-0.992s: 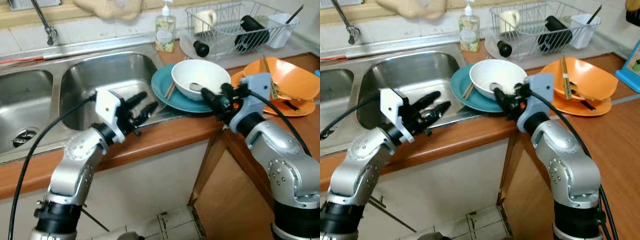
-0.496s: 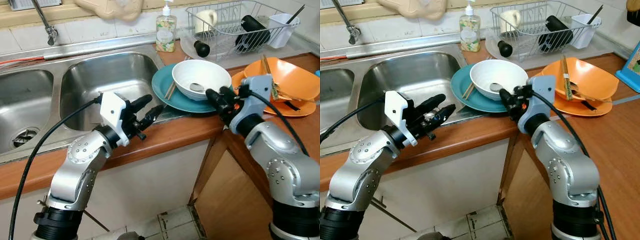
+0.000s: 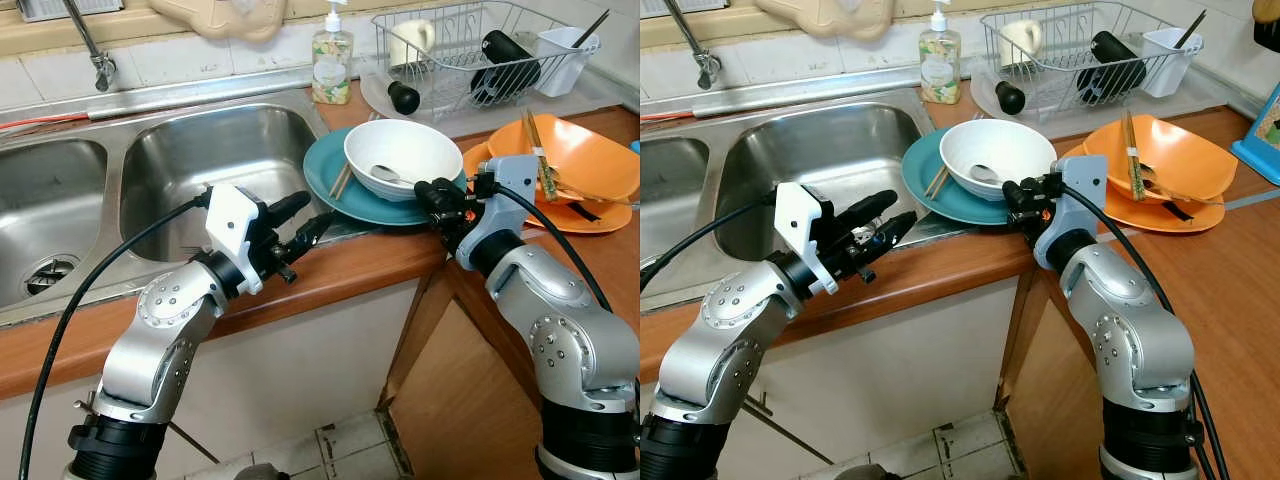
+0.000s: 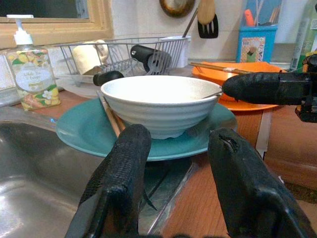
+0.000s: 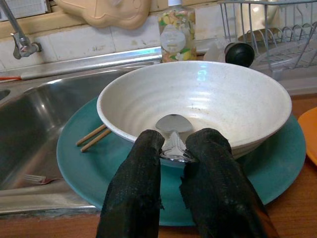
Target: Kitchen organization
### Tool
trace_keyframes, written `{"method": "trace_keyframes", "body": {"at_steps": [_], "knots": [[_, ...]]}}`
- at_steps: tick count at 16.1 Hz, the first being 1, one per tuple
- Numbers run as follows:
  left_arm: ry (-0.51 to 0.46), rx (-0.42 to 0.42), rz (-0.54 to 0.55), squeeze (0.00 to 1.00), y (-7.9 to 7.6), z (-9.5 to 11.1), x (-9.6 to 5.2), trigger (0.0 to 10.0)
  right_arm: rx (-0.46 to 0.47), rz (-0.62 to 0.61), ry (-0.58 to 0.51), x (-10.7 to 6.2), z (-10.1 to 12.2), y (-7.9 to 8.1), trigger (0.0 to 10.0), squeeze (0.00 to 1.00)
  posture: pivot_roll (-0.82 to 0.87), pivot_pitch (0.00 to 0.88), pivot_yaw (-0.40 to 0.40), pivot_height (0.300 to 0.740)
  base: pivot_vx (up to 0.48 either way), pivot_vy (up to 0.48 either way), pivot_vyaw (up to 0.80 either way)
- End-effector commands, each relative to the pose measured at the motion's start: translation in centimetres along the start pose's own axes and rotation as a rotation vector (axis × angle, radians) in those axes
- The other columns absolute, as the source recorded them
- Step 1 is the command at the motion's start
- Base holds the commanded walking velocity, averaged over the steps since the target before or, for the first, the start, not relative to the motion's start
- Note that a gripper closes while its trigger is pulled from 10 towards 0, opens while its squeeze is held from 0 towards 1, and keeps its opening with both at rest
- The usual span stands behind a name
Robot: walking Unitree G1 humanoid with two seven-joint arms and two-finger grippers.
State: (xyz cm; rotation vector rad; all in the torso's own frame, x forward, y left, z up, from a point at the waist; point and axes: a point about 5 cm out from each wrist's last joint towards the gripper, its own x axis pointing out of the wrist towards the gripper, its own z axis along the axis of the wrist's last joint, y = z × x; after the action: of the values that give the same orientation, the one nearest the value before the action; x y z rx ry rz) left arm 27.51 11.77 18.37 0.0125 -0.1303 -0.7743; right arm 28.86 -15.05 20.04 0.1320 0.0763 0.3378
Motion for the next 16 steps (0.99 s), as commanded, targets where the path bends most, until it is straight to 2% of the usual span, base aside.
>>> {"method": "trace_keyframes", "body": {"at_steps": [1, 9, 10, 12, 16], "knots": [[-0.003, 0.037, -0.009, 0.0, -0.2, 0.4, 0.0, 10.0, 0.007, -0.004, -0.031, 0.1, 0.6, -0.1, 0.0, 0.0, -0.02, 0.0, 0.078, 0.74, 0.0, 0.0, 0.0], [-0.01, 0.108, -0.028, 0.0, -0.2, 0.9, 0.5, 10.0, -0.016, 0.01, -0.105, -0.2, 2.4, -0.4, 0.0, 0.0, -0.03, 0.0, 0.088, 0.74, 0.0, 0.0, 0.0], [-0.017, 0.13, -0.023, 0.0, -0.1, 1.1, 0.6, 10.0, -0.018, 0.014, -0.118, -0.3, 2.7, -0.4, 0.0, 0.0, -0.03, 0.0, 0.087, 0.74, 0.0, 0.0, 0.0], [-0.014, 0.253, -0.048, 0.0, -0.1, 1.6, 1.2, 10.0, -0.051, 0.084, -0.158, -0.4, 3.8, 0.3, 0.0, 0.0, -0.03, 0.0, 0.082, 0.74, 0.0, 0.0, 0.0], [-0.072, 0.351, -0.074, 0.0, 0.0, 2.9, 2.9, 10.0, -0.121, 0.257, -0.156, -0.7, 4.7, 2.3, 0.0, 0.0, -0.03, 0.0, 0.068, 0.74, 0.0, 0.0, 0.0]]}}
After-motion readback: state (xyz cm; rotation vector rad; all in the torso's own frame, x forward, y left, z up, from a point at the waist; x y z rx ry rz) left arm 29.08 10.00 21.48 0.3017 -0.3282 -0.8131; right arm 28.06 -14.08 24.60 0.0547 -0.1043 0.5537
